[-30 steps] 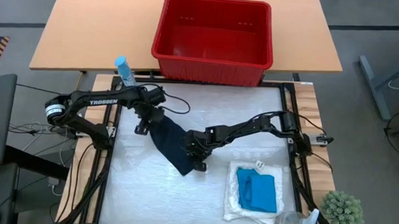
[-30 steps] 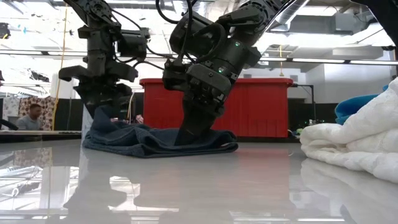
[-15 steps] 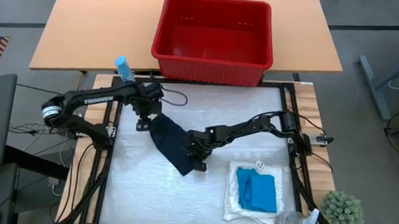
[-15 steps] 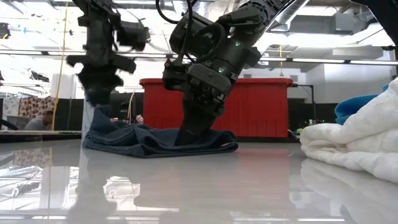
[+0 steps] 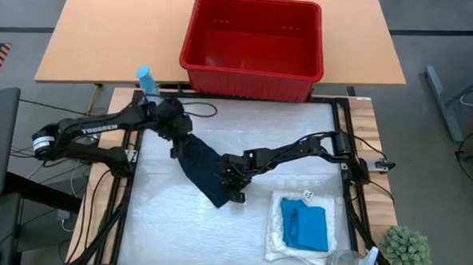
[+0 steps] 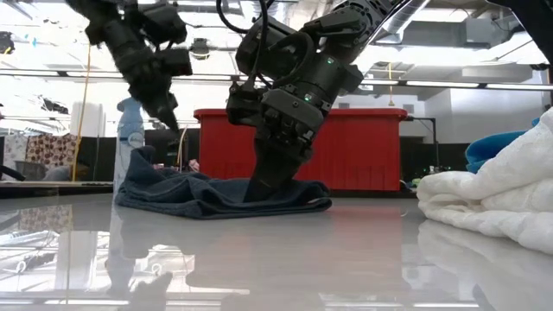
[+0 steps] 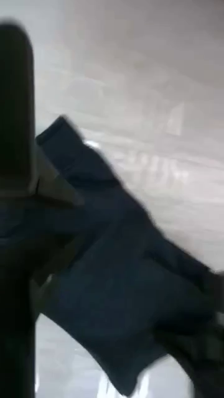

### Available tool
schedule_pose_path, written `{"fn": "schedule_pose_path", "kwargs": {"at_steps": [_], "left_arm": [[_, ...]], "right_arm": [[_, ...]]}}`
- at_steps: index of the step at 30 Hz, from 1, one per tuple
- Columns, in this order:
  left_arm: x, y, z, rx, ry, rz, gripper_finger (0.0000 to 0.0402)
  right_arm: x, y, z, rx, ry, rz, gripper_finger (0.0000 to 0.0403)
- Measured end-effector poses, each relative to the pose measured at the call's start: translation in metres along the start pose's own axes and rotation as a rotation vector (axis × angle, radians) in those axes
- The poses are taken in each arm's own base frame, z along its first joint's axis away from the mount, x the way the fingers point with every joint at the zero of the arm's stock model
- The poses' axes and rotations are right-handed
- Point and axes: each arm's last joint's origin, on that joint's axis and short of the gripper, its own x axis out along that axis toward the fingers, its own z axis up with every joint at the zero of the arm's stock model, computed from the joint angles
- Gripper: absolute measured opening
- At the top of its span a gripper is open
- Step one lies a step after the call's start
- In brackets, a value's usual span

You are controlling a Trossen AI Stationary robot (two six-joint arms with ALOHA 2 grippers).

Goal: Fold laundry
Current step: Fold the dark blue shorts

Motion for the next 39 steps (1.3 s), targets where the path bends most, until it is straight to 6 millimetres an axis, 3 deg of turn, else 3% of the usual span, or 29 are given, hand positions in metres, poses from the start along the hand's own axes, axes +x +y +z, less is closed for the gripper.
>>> {"fn": "schedule_pose_path", "kwargs": {"at_steps": [4, 15, 25, 31, 35, 39], "left_arm": [[0.016, 0.001, -0.021, -0.030, 0.062, 0.062, 0.0008], [0.034, 0.001, -0.054, -0.168, 0.149, 0.096, 0.0002], [0.033, 0.006, -0.044, -0.240, 0.033, 0.202, 0.0000], [0.031, 0.005, -0.026, -0.155, -0.150, 0.127, 0.0000], [0.039, 0.011, -0.022, -0.117, -0.169, 0.207, 0.0000], [0.055, 0.014, -0.026, -0.109, -0.100, 0.167, 0.0000]], "right_arm": [[0.000, 0.000, 0.000, 0.000, 0.001, 0.004, 0.0023], [0.000, 0.000, -0.001, 0.000, 0.007, 0.004, 0.0024], [0.000, 0.000, -0.003, 0.006, 0.030, 0.003, 0.0024], [0.000, 0.000, -0.003, 0.000, 0.035, 0.003, 0.0024], [0.000, 0.000, -0.003, 0.000, 0.035, 0.003, 0.0024], [0.000, 0.000, -0.003, -0.001, 0.036, 0.004, 0.0024]]}}
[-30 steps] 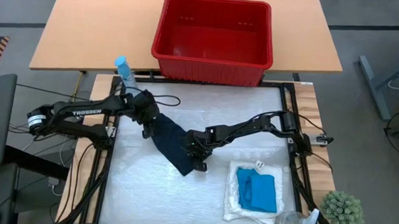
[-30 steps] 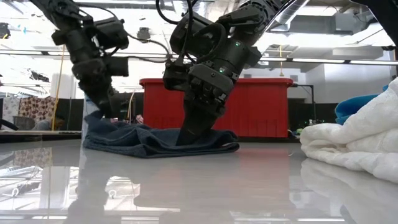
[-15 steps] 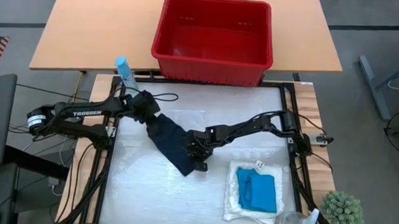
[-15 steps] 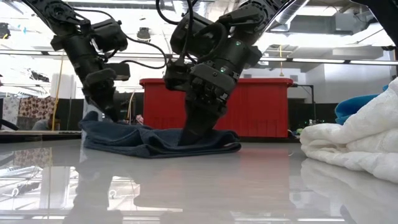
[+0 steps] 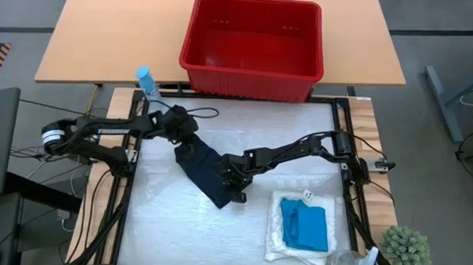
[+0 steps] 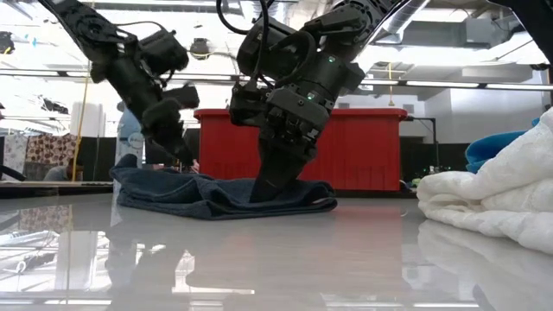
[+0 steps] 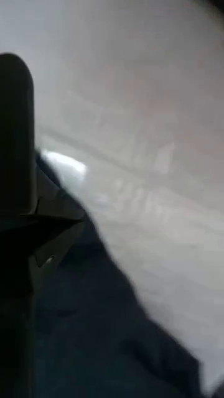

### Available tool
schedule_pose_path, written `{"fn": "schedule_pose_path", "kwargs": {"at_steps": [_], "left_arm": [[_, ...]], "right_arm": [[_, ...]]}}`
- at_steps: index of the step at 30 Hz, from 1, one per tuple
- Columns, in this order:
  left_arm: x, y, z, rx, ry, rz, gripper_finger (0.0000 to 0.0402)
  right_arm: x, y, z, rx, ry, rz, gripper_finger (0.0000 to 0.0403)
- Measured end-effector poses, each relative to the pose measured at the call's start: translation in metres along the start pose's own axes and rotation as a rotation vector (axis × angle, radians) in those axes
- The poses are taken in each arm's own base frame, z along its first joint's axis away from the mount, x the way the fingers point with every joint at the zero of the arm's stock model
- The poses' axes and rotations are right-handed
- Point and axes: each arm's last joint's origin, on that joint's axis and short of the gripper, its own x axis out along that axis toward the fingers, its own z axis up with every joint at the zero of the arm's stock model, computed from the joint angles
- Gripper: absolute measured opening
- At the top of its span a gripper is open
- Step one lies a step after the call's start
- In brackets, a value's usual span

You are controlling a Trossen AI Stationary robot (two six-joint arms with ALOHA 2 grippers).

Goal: Fold laundry
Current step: Fold the dark blue shorts

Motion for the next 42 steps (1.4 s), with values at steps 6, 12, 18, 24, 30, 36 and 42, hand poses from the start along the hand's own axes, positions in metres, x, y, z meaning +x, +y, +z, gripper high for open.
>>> {"fn": "schedule_pose_path", "kwargs": {"at_steps": [6, 12, 18, 24, 30, 36, 42], "left_arm": [[0.027, 0.001, -0.013, -0.014, 0.113, -0.048, 0.0000], [0.046, 0.004, -0.024, 0.005, 0.200, -0.013, 0.0000], [0.049, 0.005, -0.026, 0.009, 0.220, 0.017, 0.0000], [0.049, 0.006, -0.027, 0.013, 0.229, 0.042, 0.0000], [0.048, 0.006, -0.027, -0.006, 0.240, 0.040, 0.0000], [0.031, 0.005, 0.001, -0.037, 0.213, 0.028, 0.0000], [-0.007, 0.003, 0.033, -0.005, 0.140, 0.050, 0.0000]], "right_arm": [[0.000, 0.000, 0.000, 0.007, 0.001, 0.000, 0.0024], [0.000, 0.002, -0.004, 0.040, 0.041, 0.000, 0.0024], [0.001, 0.012, -0.008, 0.034, 0.080, 0.000, 0.0024], [0.002, 0.015, -0.009, 0.037, 0.095, 0.000, 0.0021], [0.001, 0.015, -0.012, 0.024, 0.120, 0.000, 0.0025], [0.001, 0.010, -0.008, 0.012, 0.083, 0.001, 0.0022], [0.001, 0.007, -0.008, 0.010, 0.083, 0.000, 0.0024]]}}
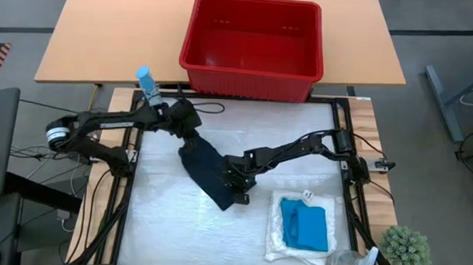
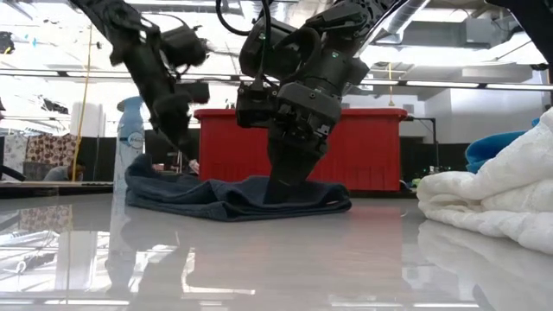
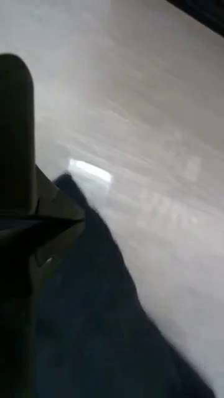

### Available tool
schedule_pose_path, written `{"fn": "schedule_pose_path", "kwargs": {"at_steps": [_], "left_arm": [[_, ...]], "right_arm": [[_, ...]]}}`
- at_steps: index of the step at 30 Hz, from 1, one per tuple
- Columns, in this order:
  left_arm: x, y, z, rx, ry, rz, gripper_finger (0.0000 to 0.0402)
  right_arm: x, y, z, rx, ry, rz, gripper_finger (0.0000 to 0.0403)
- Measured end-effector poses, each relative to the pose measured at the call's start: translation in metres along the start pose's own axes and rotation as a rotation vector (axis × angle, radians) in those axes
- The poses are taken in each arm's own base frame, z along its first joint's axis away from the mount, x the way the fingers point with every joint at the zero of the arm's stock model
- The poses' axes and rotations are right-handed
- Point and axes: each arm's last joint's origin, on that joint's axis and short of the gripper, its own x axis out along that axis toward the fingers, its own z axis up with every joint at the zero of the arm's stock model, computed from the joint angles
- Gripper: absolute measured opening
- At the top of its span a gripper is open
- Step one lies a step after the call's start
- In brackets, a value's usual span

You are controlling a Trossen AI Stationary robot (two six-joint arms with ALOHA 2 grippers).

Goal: Fold laundry
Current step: Fold the dark blue shorts

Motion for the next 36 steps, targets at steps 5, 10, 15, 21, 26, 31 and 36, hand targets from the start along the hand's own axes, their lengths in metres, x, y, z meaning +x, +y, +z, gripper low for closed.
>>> {"fn": "schedule_pose_path", "kwargs": {"at_steps": [5, 10, 15, 21, 26, 31, 36], "left_arm": [[-0.031, -0.003, 0.001, -0.014, -0.103, -0.061, 0.0000], [-0.023, -0.009, -0.021, -0.067, -0.068, -0.197, 0.0000], [-0.003, -0.014, -0.046, -0.103, 0.017, -0.177, 0.0000], [0.006, -0.012, -0.065, -0.100, 0.063, -0.046, 0.0000], [0.012, -0.011, -0.075, -0.118, 0.040, -0.038, 0.0000], [0.014, -0.011, -0.074, -0.150, 0.006, -0.021, 0.0000], [0.014, -0.011, -0.073, -0.154, -0.004, -0.020, 0.0000]], "right_arm": [[0.000, 0.000, 0.000, -0.001, -0.002, -0.004, 0.0022], [0.000, 0.000, 0.000, -0.002, -0.005, -0.005, 0.0023], [0.000, 0.000, 0.000, -0.004, -0.005, -0.007, 0.0024], [0.000, 0.000, 0.000, -0.008, -0.004, -0.011, 0.0024], [0.000, -0.001, 0.000, -0.023, -0.005, -0.012, 0.0024], [-0.005, -0.001, 0.003, -0.070, -0.025, 0.007, 0.0024], [-0.024, 0.000, 0.006, -0.089, -0.061, 0.014, 0.0024]]}}
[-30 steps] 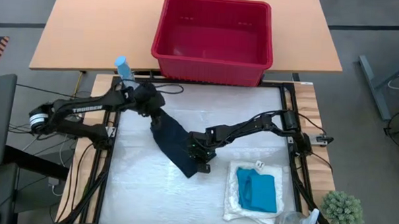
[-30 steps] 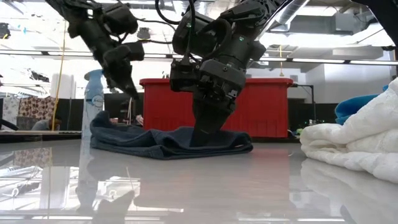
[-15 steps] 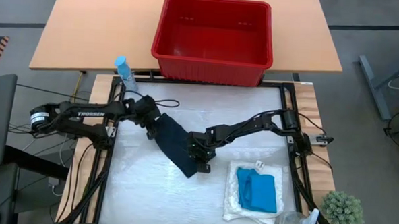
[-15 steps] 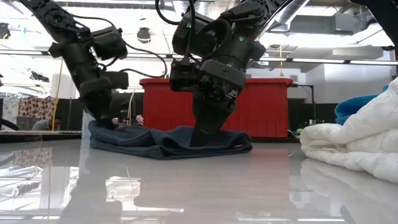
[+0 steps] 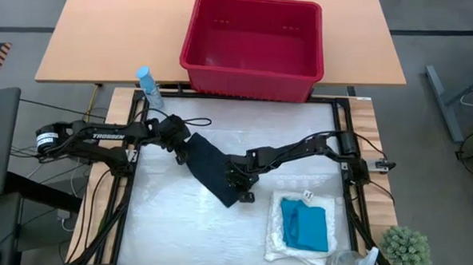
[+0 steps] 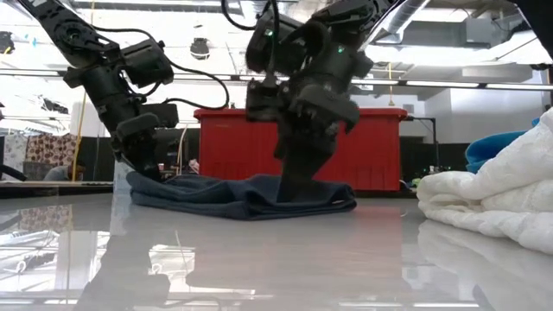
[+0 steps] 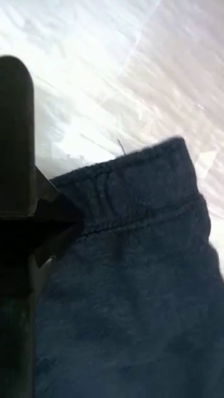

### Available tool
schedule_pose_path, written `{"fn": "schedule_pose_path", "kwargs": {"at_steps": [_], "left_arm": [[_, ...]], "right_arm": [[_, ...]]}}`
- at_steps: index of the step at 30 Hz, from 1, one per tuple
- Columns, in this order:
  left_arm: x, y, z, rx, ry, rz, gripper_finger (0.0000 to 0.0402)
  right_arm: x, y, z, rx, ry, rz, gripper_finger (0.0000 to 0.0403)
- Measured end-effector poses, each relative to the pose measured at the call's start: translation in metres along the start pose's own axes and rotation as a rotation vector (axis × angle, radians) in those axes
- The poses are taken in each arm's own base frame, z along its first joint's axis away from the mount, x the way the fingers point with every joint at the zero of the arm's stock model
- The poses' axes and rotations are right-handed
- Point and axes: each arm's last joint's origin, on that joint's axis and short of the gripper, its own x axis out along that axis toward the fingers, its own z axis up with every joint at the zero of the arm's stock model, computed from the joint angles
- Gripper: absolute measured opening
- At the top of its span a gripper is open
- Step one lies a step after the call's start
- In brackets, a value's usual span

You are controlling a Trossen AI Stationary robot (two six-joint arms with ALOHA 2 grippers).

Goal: Fold laundry
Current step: Fold the dark blue shorts

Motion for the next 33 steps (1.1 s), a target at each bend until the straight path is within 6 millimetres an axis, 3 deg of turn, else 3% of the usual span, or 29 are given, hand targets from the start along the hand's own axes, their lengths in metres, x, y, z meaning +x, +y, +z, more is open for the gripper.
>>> {"fn": "schedule_pose_path", "kwargs": {"at_steps": [4, 17, 27, 33], "left_arm": [[0.000, 0.000, 0.000, -0.002, 0.000, 0.002, 0.0000], [0.000, 0.000, 0.000, -0.026, -0.001, 0.002, 0.0000], [0.000, 0.000, 0.004, -0.027, -0.042, -0.003, 0.0000], [0.000, -0.001, 0.005, -0.034, -0.050, -0.005, 0.0000]], "right_arm": [[-0.014, 0.000, 0.010, -0.018, -0.089, -0.001, 0.0024], [-0.007, 0.031, 0.018, -0.150, -0.165, 0.041, 0.0024], [0.013, 0.029, -0.013, -0.069, -0.090, 0.046, 0.0024], [0.014, 0.038, -0.017, -0.072, -0.051, 0.060, 0.0024]]}}
